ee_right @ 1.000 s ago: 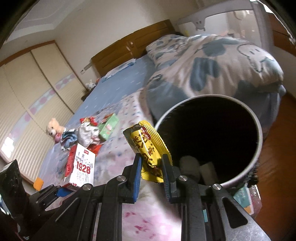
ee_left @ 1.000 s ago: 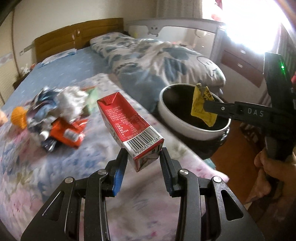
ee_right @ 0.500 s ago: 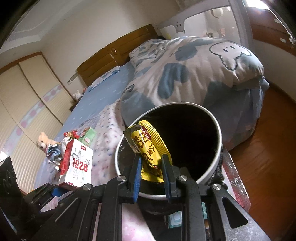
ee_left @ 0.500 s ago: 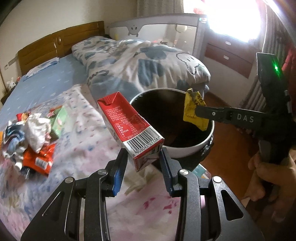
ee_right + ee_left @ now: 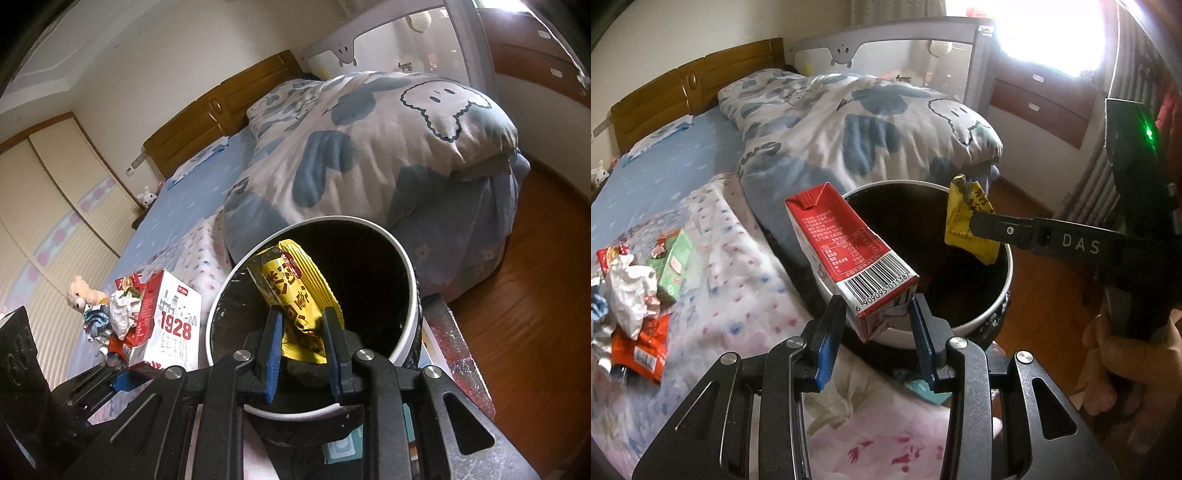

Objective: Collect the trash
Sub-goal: 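Carry carton and wrapper over the bin and open both tools to drop them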

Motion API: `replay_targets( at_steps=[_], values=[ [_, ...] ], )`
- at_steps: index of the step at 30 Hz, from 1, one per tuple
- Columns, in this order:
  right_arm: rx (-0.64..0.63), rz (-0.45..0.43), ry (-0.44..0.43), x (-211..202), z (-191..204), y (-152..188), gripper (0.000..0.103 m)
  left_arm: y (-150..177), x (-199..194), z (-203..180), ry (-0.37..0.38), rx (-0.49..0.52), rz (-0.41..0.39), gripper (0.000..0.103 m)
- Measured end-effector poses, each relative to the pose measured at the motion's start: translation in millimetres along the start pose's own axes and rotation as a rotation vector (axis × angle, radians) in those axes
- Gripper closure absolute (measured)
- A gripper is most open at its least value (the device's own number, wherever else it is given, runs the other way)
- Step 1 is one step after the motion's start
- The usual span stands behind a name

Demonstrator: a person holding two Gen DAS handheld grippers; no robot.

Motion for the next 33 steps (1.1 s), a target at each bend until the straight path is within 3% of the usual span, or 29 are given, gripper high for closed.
replay_targets(
  at_steps=[12, 13, 15, 17, 18, 24, 33],
  values=[
    [0.02, 0.007, 0.004, 7, -11, -10, 0.078, -13, 13, -9, 0.043, 0.01, 0.024, 0.067],
    [0.021, 0.009, 0.007, 8, -12, -11, 0.078, -13, 14, -9, 0.045, 0.005, 0.029, 0.065],
    [0.027, 0.012, 0.008, 9, -15, -12, 0.075, -13, 17, -8, 0.028, -0.007, 0.035, 0.045],
    [0.041, 0.012, 0.01, 10, -18, -12, 0.054, -13, 15, -7, 0.019, -0.015, 0.022, 0.04],
    [0.046, 0.009, 0.007, 10, -19, -12, 0.051, -12, 14, -7, 0.015, -0.013, 0.019, 0.04],
    [0.061, -0.006, 0.011, 7, -19, -11, 0.041, 1, 7, 3, -0.004, -0.03, 0.021, 0.036],
    [0.052, -0.022, -0.004, 5, 0, -1, 0.024, 41, -10, 46, -0.05, -0.136, 0.052, 0.032]
  ],
)
Point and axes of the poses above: each gripper's, at about its wrist camera, not at the fingertips, and x roughly the way its jaws point, z to its left, y to its underside, the point moved 2 cm from there along x, roughly the way its jaws point, and after that the axes turned 9 degrees about -y, right-handed, at the moved point
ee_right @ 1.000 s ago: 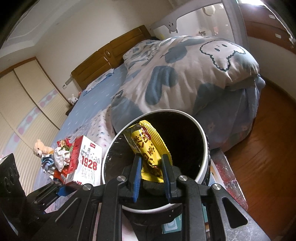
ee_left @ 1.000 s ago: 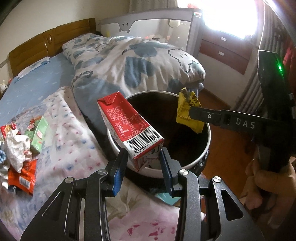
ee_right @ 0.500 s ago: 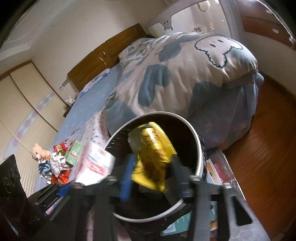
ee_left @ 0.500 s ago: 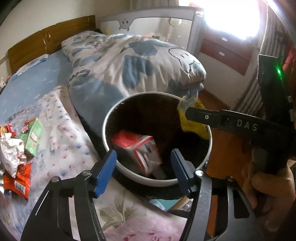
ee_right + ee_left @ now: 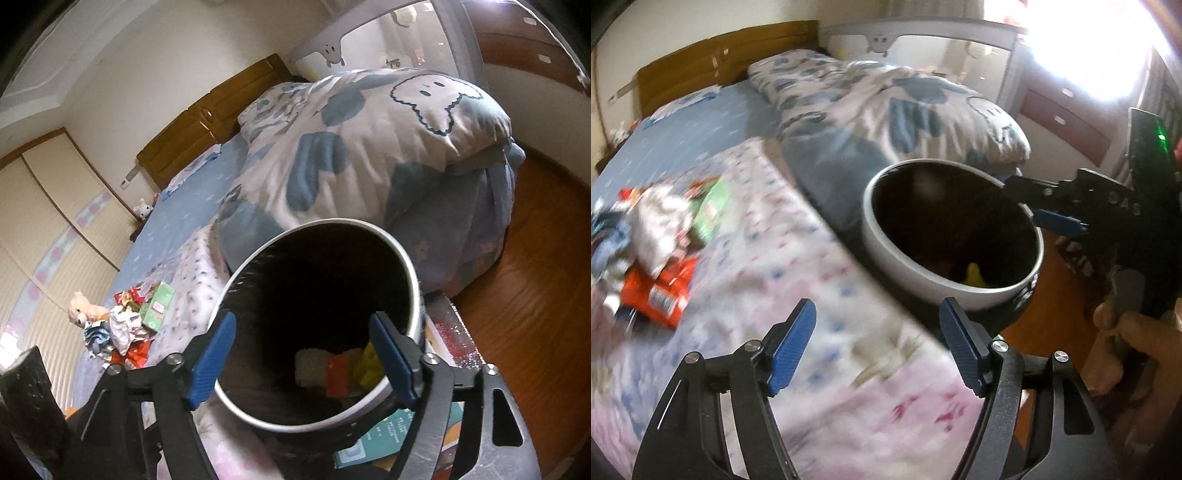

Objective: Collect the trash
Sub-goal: 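Carry carton and wrapper over the bin and open both tools to drop them, then move both open tools back toward the remaining trash on the bed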

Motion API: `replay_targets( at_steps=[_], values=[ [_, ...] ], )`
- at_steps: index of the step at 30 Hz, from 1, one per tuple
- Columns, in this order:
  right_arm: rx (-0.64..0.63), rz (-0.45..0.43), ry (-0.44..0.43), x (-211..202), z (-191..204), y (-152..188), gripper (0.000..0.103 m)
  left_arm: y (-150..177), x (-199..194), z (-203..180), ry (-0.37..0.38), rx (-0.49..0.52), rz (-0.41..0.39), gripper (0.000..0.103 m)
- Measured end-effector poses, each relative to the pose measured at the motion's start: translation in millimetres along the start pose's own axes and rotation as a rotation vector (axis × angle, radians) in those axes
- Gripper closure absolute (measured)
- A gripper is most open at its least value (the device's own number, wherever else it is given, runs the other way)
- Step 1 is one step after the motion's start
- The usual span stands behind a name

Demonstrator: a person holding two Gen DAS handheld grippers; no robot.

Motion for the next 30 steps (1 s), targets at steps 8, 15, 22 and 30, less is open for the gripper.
replay_targets(
  at_steps=[8, 15, 22, 30],
  values=[
    [-0.058, 0.018, -0.044, 8, 42, 21, 0.017, 28, -20, 53, -0.053, -0.106, 0.005, 0.032],
    [-0.101, 0.073, -0.089, 27, 78, 47, 0.016, 56, -32, 101, -0.116, -0.196, 0.019, 0.032],
    [-0.156, 0.133, -0.132, 50, 115, 72, 0.016, 76, -39, 151, -0.18, -0.286, 0.034, 0.032],
    [-0.195, 0.18, -0.164, 73, 145, 90, 0.016, 90, -45, 193, -0.236, -0.359, 0.04, 0.032]
  ],
)
Point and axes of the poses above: each gripper's, at about its wrist camera, not at the fingertips, and x roughly the way its jaws point, z to its left, y to its underside, the point moved 2 cm from there along x, roughly the way its jaws point, and after that the axes turned 9 degrees about -y, right-handed, at the moved point
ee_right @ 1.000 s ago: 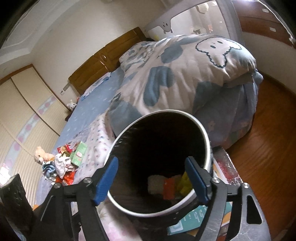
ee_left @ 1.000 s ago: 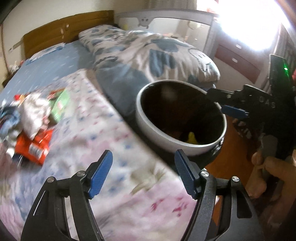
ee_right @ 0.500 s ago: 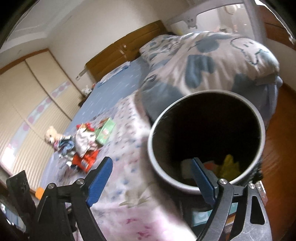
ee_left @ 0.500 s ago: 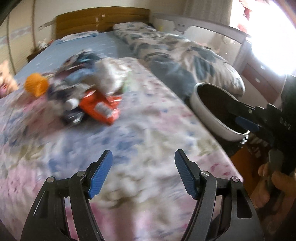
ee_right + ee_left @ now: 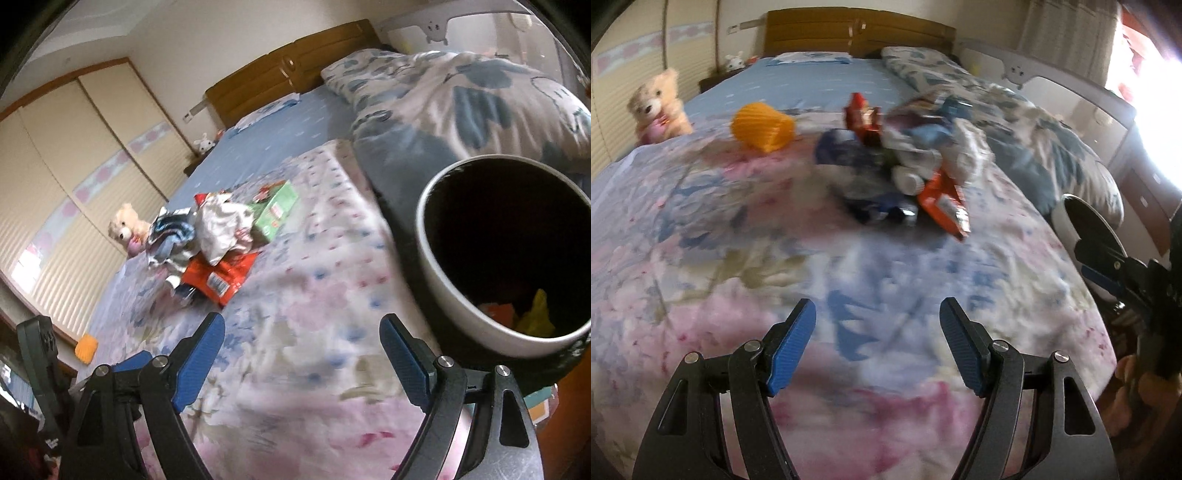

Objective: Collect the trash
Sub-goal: 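Move both open tools back toward the remaining trash on the bed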

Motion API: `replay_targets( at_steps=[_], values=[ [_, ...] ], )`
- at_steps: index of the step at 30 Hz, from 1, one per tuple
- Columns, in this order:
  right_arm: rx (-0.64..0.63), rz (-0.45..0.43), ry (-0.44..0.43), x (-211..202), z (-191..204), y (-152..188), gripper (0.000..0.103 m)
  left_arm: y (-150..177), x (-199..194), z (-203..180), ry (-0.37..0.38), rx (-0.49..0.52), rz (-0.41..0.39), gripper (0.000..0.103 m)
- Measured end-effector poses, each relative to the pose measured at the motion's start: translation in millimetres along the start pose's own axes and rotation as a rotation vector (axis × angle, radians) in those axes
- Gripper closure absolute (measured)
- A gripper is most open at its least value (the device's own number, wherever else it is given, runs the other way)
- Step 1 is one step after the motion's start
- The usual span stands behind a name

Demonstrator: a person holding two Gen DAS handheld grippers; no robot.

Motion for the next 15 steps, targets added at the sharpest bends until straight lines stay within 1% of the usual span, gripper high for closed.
replay_targets(
  at_steps=[5, 10, 13, 15],
  values=[
    [-0.018, 0.023, -0.012, 17, 11, 2, 0.016, -6, 7, 21, -0.025, -0.039, 0.012, 0.032],
    [-0.036, 0.033, -0.013, 29, 19, 2, 0.016, -17, 13, 31, -0.032, -0.063, 0.012, 0.032],
    [-0.034, 0.037, -0.012, 35, 19, 1, 0.016, -24, 17, 32, -0.023, -0.07, 0.016, 0.032],
    [-0.032, 0.04, -0.021, 38, 19, -1, 0.016, -28, 22, 28, -0.004, -0.061, 0.022, 0.032]
  ],
)
Point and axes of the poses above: each gripper's, at about its wrist camera, not at the fingertips, and x roughly the way its jaws point, z to its left, y to its underside, the point moved 2 cm from there along x, roughly the way its jaws point, and after that the axes turned 9 degrees about -y, right-handed, at the moved point
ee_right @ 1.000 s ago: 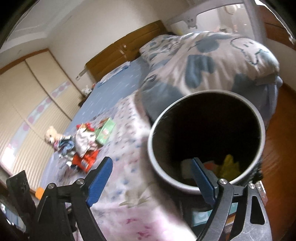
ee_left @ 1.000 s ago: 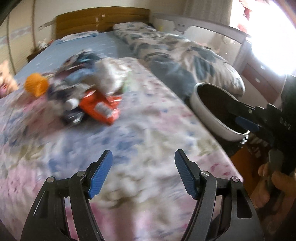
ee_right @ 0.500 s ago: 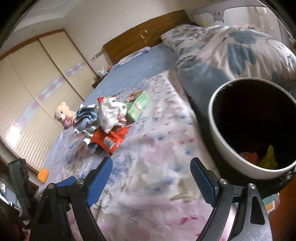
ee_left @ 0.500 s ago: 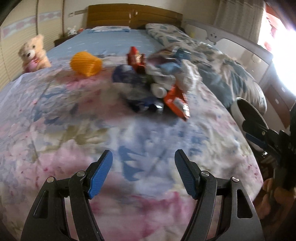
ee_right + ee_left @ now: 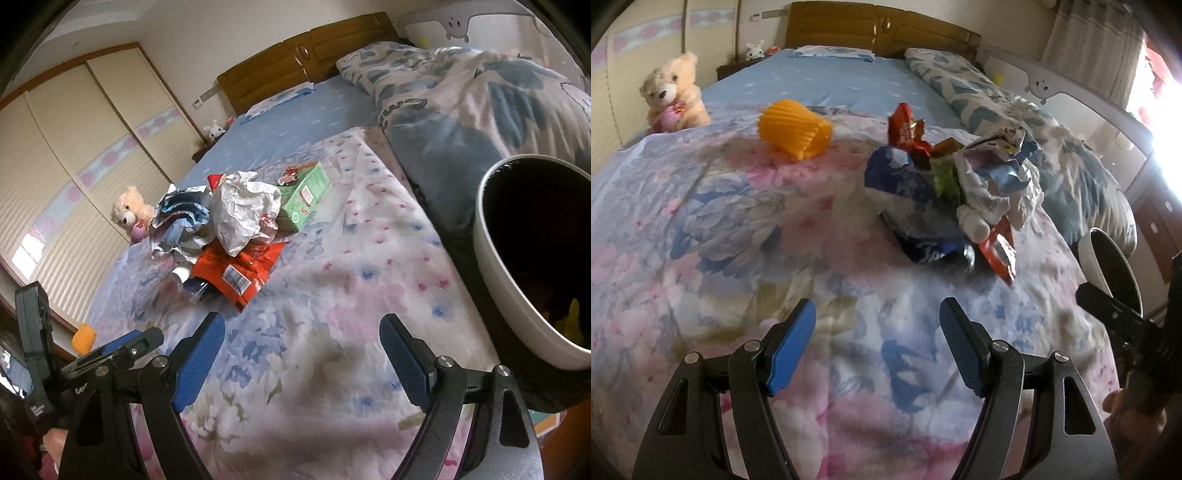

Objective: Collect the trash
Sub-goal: 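Move both open tools back toward the remaining trash on the bed, then grasp the orange chip bag with the right tool while the left grasps crumpled paper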

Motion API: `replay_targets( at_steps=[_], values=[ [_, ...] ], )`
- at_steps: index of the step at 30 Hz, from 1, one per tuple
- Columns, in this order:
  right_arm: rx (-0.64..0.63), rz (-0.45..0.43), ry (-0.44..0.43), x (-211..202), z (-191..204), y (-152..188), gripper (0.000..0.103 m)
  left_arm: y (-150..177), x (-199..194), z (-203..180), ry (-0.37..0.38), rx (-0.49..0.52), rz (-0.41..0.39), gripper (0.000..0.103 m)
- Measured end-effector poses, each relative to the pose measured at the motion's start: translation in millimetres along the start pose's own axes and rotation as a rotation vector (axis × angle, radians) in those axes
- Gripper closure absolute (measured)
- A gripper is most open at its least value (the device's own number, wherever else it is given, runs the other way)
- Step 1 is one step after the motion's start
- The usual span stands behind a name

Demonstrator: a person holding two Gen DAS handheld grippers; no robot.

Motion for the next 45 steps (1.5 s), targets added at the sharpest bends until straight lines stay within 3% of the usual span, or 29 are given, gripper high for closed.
replay_targets(
  at_steps=[7, 12, 13, 15, 17, 26, 31, 32, 36, 37, 38, 40, 45],
  values=[
    [0.013, 0.0, -0.003, 10, -4, -6, 0.017, -10, 17, -30, 0.024, 0.071, 0.015, 0.032],
    [0.033, -0.004, 0.001, 12, -11, -12, 0.017, -23, 28, -38, 0.012, 0.053, 0.013, 0.033],
    [0.036, -0.004, 0.001, 12, -12, -12, 0.017, -25, 29, -37, 0.008, 0.044, 0.008, 0.047],
    [0.04, -0.002, 0.001, 13, -14, -14, 0.017, -29, 34, -34, 0.029, 0.03, 0.022, 0.092],
    [0.041, 0.002, -0.003, 15, -13, -15, 0.018, -29, 38, -28, 0.034, 0.014, 0.035, 0.102],
    [0.012, 0.03, -0.052, 38, 10, -21, 0.019, -9, 11, 36, -0.012, -0.05, 0.001, 0.102],
    [-0.019, 0.066, -0.057, 58, 24, -21, 0.02, -1, 11, 59, -0.011, -0.08, 0.029, 0.102],
    [-0.026, 0.076, -0.053, 64, 26, -21, 0.02, -1, 12, 60, -0.003, -0.084, 0.033, 0.098],
    [-0.06, 0.09, -0.03, 80, 35, -28, 0.021, -6, 13, 52, 0.024, -0.084, 0.027, 0.064],
    [-0.069, 0.095, -0.028, 83, 37, -30, 0.031, -9, 12, 46, 0.03, -0.074, 0.014, 0.059],
    [-0.081, 0.106, -0.019, 87, 38, -31, 0.05, -12, 12, 42, 0.035, -0.065, 0.008, 0.059],
    [-0.093, 0.118, -0.005, 92, 38, -31, 0.068, -19, 16, 33, 0.036, -0.052, 0.002, 0.059],
    [-0.089, 0.111, -0.025, 81, 34, -27, 0.078, -32, 34, 24, 0.043, -0.058, 0.017, 0.063]
  ],
)
Point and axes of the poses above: each gripper's, at about its wrist camera, not at the fingertips, and x roughly the way its jaws point, z to its left, y to its underside, the point moved 2 cm from there along x, roughly the way its jaws point, and after that the axes turned 9 degrees about -y, right-handed, at the moved point
